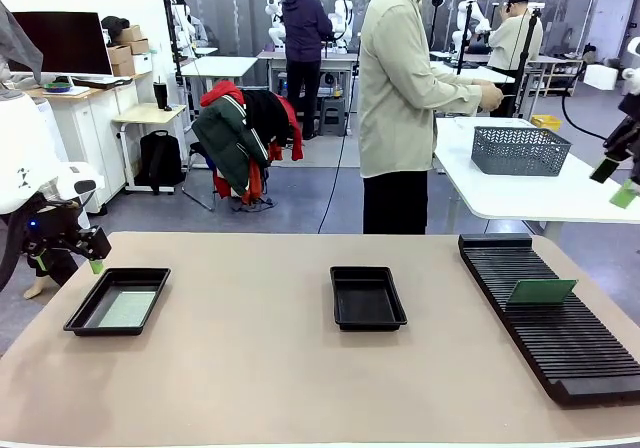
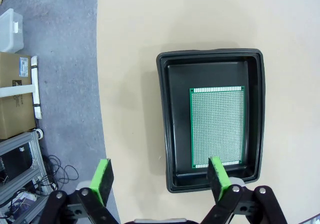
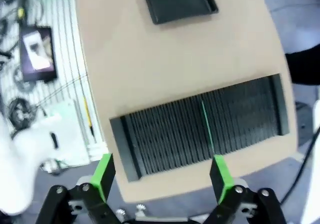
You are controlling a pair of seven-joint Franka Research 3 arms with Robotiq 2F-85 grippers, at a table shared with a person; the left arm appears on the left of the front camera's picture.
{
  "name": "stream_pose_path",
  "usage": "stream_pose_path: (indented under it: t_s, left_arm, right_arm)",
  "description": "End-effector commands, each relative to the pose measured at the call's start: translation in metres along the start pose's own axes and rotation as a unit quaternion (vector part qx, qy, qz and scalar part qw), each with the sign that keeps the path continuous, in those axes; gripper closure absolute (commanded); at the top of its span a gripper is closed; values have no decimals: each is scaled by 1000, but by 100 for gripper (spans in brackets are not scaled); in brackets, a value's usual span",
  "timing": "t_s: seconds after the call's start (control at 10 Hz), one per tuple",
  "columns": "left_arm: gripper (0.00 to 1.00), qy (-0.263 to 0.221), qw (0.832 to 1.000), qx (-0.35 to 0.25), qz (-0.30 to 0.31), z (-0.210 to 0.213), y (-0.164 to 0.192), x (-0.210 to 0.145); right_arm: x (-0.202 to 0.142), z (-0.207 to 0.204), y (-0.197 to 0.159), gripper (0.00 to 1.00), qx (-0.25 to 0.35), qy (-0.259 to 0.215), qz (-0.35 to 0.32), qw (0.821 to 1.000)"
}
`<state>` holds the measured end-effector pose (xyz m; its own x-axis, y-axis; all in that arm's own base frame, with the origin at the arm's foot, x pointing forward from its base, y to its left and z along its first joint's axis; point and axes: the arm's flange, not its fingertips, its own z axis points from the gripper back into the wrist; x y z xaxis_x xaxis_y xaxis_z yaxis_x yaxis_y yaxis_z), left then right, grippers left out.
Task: Inspect and transfer BCBs to ESD trays.
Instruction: Pick up the Blank PCB from the PCB Rack and place it in the right ESD tray.
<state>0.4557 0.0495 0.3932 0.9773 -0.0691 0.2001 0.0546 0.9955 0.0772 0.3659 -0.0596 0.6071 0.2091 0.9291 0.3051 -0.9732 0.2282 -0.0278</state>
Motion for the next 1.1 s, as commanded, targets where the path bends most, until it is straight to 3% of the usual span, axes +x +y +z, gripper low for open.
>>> stream_pose_path:
  t_s: [0.0, 0.3, 0.6, 0.8, 1.0]
  left_arm:
    - [0, -4, 1000, 1, 0, -1, 1, 0]
    - [0, -4, 1000, 1, 0, -1, 1, 0]
    - [0, -4, 1000, 1, 0, -1, 1, 0]
    - [0, -4, 1000, 1, 0, -1, 1, 0]
    - [0, -4, 1000, 1, 0, -1, 1, 0]
  right_arm:
    - [-23, 8, 5, 0, -15, 18, 73, 997]
    - [-44, 6, 7, 0, -22, 36, 145, 989]
    - [-56, 1, 11, 0, -36, 58, 176, 982]
    - [-58, -3, 14, 0, -51, 60, 173, 982]
    - [-51, 6, 7, 0, -25, 48, 170, 984]
